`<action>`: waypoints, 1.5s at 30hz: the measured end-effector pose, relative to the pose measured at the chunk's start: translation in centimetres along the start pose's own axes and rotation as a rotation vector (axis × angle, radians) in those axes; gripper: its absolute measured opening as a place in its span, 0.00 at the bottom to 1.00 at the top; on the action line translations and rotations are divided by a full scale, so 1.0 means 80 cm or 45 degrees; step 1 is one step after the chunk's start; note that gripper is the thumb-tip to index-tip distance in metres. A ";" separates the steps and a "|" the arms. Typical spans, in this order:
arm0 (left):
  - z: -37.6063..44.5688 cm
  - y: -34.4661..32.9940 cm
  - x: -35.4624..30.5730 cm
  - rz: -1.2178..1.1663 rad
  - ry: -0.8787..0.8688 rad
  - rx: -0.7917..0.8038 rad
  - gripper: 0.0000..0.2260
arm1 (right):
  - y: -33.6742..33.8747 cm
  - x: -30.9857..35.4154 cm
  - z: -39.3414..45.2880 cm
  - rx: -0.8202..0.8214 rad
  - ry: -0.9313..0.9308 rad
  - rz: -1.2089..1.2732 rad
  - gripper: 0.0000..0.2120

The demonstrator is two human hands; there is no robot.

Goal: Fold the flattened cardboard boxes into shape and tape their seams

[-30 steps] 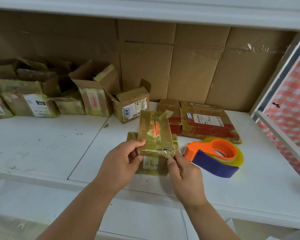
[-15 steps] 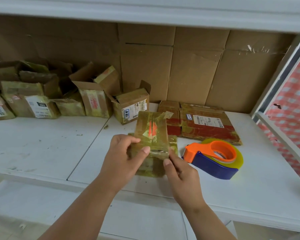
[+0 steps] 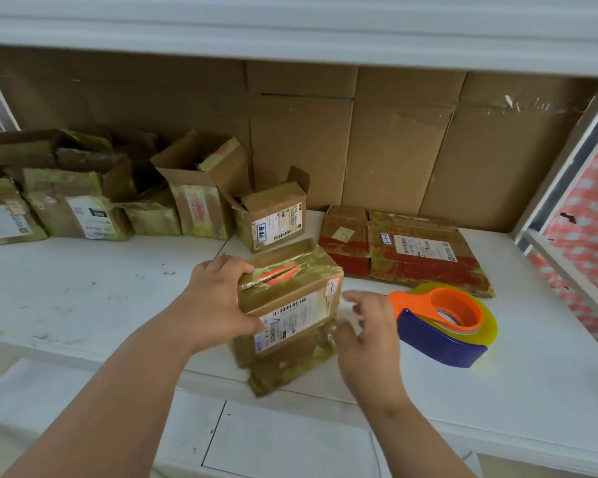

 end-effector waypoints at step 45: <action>0.025 -0.053 -0.012 -0.939 -0.024 0.155 0.29 | 0.007 0.006 0.000 0.133 0.138 -0.082 0.18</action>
Point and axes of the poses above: each hand's wrist, its own z-axis towards the middle knuckle, its own y-axis out of the back of the hand, x = y × z, the point moved 5 cm from there along z, towards the middle knuckle, and after that the axes turned 9 degrees about -y, right-handed, at the moved point
